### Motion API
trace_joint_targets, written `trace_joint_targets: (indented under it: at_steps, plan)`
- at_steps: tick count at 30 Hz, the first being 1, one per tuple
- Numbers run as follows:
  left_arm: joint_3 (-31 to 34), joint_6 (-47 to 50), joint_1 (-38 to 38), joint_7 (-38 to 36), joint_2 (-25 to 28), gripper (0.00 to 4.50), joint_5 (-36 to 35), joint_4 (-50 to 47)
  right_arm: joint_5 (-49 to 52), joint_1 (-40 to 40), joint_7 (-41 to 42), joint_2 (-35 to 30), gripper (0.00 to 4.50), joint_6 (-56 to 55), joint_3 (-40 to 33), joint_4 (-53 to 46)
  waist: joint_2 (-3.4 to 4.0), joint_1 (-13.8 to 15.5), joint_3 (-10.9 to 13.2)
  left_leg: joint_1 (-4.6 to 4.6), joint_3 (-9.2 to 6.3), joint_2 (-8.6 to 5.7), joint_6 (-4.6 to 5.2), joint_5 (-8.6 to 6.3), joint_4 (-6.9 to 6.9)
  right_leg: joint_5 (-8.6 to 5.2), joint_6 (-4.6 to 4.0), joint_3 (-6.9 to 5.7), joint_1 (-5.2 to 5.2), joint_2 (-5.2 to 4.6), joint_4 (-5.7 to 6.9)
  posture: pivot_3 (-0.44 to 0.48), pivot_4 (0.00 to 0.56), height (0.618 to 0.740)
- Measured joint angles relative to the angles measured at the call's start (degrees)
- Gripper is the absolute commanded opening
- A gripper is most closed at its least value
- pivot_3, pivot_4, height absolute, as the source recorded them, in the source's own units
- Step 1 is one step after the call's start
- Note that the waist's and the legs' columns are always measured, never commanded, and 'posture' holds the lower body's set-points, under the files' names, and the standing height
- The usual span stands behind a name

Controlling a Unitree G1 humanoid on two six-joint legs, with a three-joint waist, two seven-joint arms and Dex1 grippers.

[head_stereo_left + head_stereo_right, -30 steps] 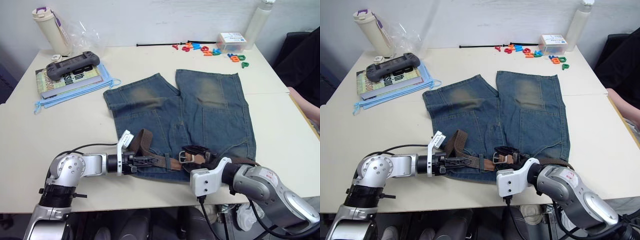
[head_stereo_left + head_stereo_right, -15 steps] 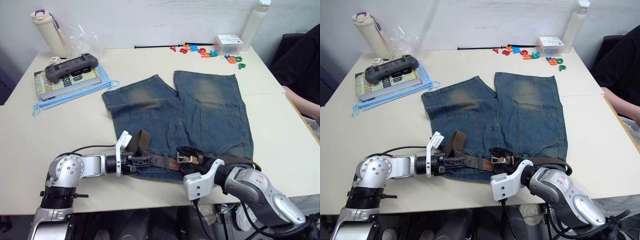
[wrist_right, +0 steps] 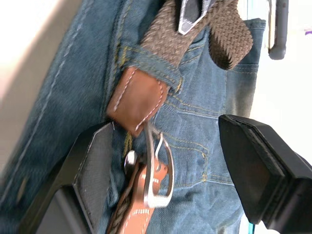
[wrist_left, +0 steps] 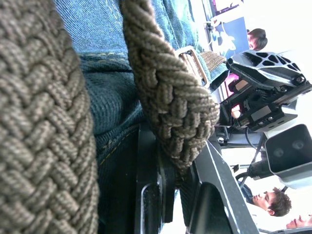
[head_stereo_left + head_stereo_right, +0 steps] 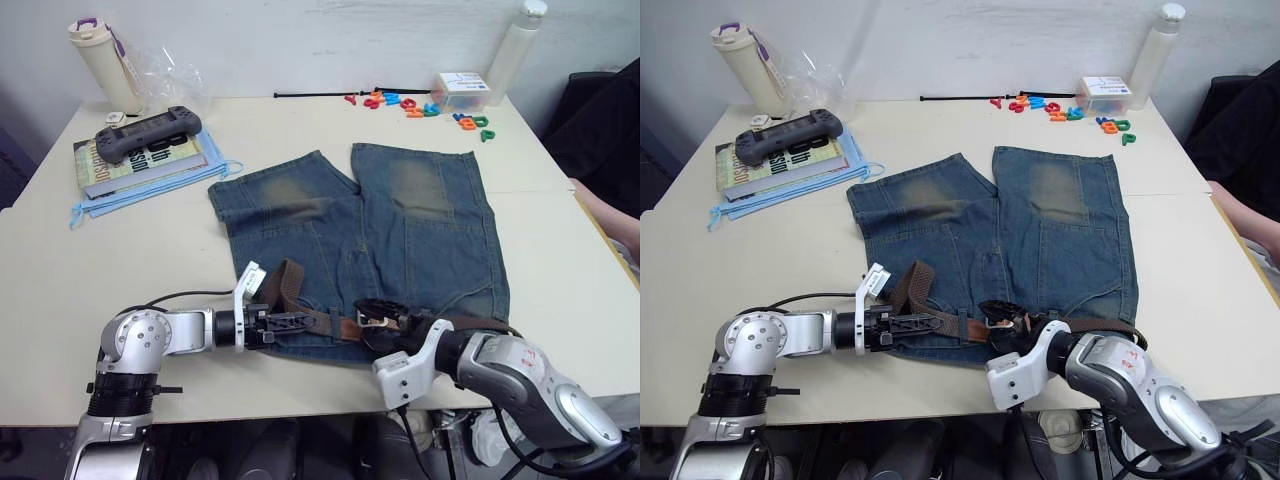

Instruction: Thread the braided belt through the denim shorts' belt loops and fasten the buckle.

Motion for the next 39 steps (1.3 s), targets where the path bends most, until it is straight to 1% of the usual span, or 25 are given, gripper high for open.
trace_joint_targets:
  at_steps: [8, 12, 17, 20, 21, 24, 25, 26, 27, 29, 30, 35, 37, 38, 39]
  plan:
    - [0.29, 0.97, -0.21, -0.30, -0.32, 0.00, 0.82, 0.00, -1.83, 0.06, 1.03, 0.23, 3.69, -2.52, -0.05, 0.65, -0.04, -0.05, -0.04, 0.02, -0.01, 0.01, 0.00, 0.00, 0.00, 0.00, 0.00, -0.01, 0.02, 0.00, 0.01, 0.000, 0.150, 0.659]
    - [0.68, 1.49, -0.50, -0.33, -0.59, 0.00, 1.57, 0.03, -3.88, -1.43, 1.69, 1.76, 3.69, -3.14, 1.27, 1.33, -0.13, -0.15, -0.13, 0.11, -0.01, 0.02, -0.01, 0.00, 0.00, 0.00, 0.00, -0.01, 0.09, 0.01, 0.03, 0.000, 0.150, 0.659]
    - [1.31, 2.18, -0.55, -0.32, -1.04, 0.00, 1.98, 0.03, -5.35, -3.85, 2.33, 5.25, 3.69, -3.06, 2.46, 3.73, -0.23, -0.40, -0.19, 0.44, 0.00, 0.08, -0.07, -0.03, -0.03, -0.02, -0.04, 0.02, 0.34, 0.08, 0.07, 0.000, 0.150, 0.659]
    - [1.56, 2.35, -0.55, -0.31, -1.28, 0.00, 2.02, 0.03, -5.64, -4.30, 2.35, 5.80, 3.69, -2.93, 2.61, 4.39, -0.23, -0.40, -0.19, 0.49, 0.00, 0.10, -0.10, -0.05, -0.03, -0.03, -0.06, 0.01, 0.38, 0.10, 0.09, 0.000, 0.150, 0.659]
    - [1.59, 2.38, -0.55, -0.31, -1.32, 0.00, 2.03, 0.04, -5.64, -4.31, 2.36, 5.81, 3.47, -2.92, 2.62, 4.42, -0.23, -0.39, -0.19, 0.49, 0.01, 0.10, -0.10, -0.05, -0.04, -0.03, -0.06, 0.01, 0.38, 0.10, 0.09, 0.000, 0.150, 0.659]
    - [1.70, 2.77, -0.65, -0.28, -1.71, 0.00, 2.06, 0.04, -5.64, -3.50, 2.83, 5.76, 2.55, -2.89, 2.50, 4.36, -0.24, -0.37, -0.20, 0.49, 0.01, 0.11, -0.12, -0.06, -0.03, -0.04, -0.07, 0.02, 0.37, 0.11, 0.09, 0.000, 0.150, 0.659]
    - [1.74, 2.95, -0.69, -0.19, -1.83, 0.00, 2.08, 0.04, -5.67, -3.00, 2.90, 5.65, 1.96, -2.89, 2.39, 4.39, -0.24, -0.29, -0.19, 0.48, 0.00, 0.10, -0.12, -0.07, -0.03, -0.04, -0.08, 0.02, 0.37, 0.12, 0.08, 0.000, 0.150, 0.659]
    - [1.90, 3.18, -0.71, -0.15, -1.89, 0.00, 2.09, 0.04, -5.74, -2.55, 2.98, 5.57, 1.59, -2.87, 2.34, 4.51, -0.24, -0.27, -0.19, 0.47, 0.01, 0.11, -0.12, -0.08, -0.03, -0.04, -0.08, 0.03, 0.35, 0.13, 0.08, 0.000, 0.150, 0.659]
    - [2.05, 3.30, -0.78, -0.11, -1.95, 0.00, 2.13, 0.04, -5.76, -2.29, 3.01, 5.45, 1.02, -2.91, 2.20, 4.54, -0.24, -0.27, -0.19, 0.46, 0.01, 0.11, -0.12, -0.08, -0.03, -0.05, -0.08, 0.03, 0.34, 0.13, 0.09, 0.000, 0.150, 0.659]
    - [2.20, 3.56, -0.86, -0.04, -2.06, 0.00, 2.24, 0.04, -5.79, -1.27, 3.13, 5.05, 0.30, -3.52, 2.01, 4.49, -0.23, -0.26, -0.19, 0.44, 0.01, 0.12, -0.13, -0.09, -0.04, -0.05, -0.08, 0.03, 0.32, 0.14, 0.09, 0.000, 0.150, 0.659]
    - [2.24, 3.70, -0.87, -0.02, -2.15, 0.00, 2.30, 0.04, -5.79, -0.85, 3.12, 4.97, 0.10, -3.69, 1.69, 4.23, -0.23, -0.24, -0.19, 0.45, 0.01, 0.13, -0.15, -0.09, -0.04, -0.05, -0.09, 0.03, 0.32, 0.15, 0.09, 0.000, 0.150, 0.659]
    - [2.03, 3.74, -1.05, -0.25, -2.41, 0.00, 3.24, 0.03, -5.96, -0.38, 3.11, 4.97, 0.10, -4.39, 1.18, 4.13, -0.23, -0.14, -0.19, 0.44, 0.01, 0.13, -0.15, -0.10, -0.03, -0.05, -0.09, 0.03, 0.33, 0.15, 0.08, 0.000, 0.150, 0.659]
    - [0.92, 2.56, -1.03, -1.37, -1.86, 0.95, 4.14, -0.37, -6.02, -0.29, 3.11, 4.98, 0.00, -4.40, 1.09, 4.13, -0.23, -0.10, -0.19, 0.44, 0.01, 0.13, -0.15, -0.10, -0.03, -0.05, -0.09, 0.03, 0.33, 0.15, 0.08, 0.000, 0.150, 0.659]
    - [-0.33, 0.87, -0.73, -2.45, -1.09, 1.15, 5.07, -1.36, -6.02, -0.24, 3.09, 5.04, 0.00, -4.39, 1.06, 4.13, -0.23, -0.10, -0.19, 0.44, 0.02, 0.14, -0.16, -0.10, -0.03, -0.05, -0.09, 0.03, 0.33, 0.15, 0.08, 0.000, 0.150, 0.659]
    - [-1.62, -0.87, -0.24, -3.74, -0.24, 1.48, 6.18, -3.00, -6.02, -0.07, 3.02, 5.13, 0.00, -4.37, 0.96, 4.13, -0.23, -0.10, -0.19, 0.43, 0.01, 0.15, -0.17, -0.11, -0.03, -0.05, -0.09, 0.03, 0.33, 0.15, 0.07, 0.000, 0.150, 0.659]
